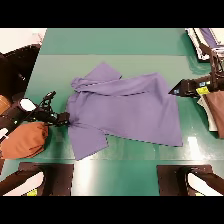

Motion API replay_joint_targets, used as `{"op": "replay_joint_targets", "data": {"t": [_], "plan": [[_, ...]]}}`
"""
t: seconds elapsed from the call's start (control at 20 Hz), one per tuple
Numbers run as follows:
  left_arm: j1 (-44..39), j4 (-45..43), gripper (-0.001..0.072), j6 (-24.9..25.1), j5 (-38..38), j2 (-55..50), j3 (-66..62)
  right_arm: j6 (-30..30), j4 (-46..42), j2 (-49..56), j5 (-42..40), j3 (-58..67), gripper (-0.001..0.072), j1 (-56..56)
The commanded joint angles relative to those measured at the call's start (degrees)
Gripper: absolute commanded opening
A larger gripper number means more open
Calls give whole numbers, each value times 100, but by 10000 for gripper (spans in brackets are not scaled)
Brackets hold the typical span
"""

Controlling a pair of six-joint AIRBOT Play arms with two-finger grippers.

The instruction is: Fold the shirts.

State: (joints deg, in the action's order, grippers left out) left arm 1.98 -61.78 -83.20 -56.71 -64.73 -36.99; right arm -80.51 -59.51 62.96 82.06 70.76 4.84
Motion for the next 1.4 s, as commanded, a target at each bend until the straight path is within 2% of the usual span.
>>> {"op": "replay_joint_targets", "data": {"t": [0.0,0.1,0.25,0.3,0.45,0.65,0.7,1.0,1.05,1.25,1.35], "plan": [[2,96,22,7,35,140,-162,-2,-144,-20,267,-20,386,-348],[2,96,22,7,31,463,-367,-33,-634,-33,479,-289,386,-828],[2,96,23,22,31,876,-549,-44,-809,-37,732,-1394,397,-1856],[2,98,23,66,13,942,-570,-44,-807,-37,728,-1808,471,-2146],[2,96,23,70,35,944,-568,-13,-811,-37,654,-2942,488,-2682],[2,101,23,70,125,942,-568,46,-787,-37,245,-3849,477,-2704],[2,101,23,70,133,942,-568,46,-769,-37,186,-3995,444,-2704],[2,103,23,66,227,942,-568,46,-756,-37,-160,-4411,423,-2312],[2,103,24,68,223,942,-568,46,-754,-39,-267,-4406,318,-2124],[2,94,22,46,199,944,-570,48,-756,-39,-551,-4393,15,-1569],[2,90,21,-85,44,964,-647,48,-754,-61,-608,-4271,17,-1388]]}}
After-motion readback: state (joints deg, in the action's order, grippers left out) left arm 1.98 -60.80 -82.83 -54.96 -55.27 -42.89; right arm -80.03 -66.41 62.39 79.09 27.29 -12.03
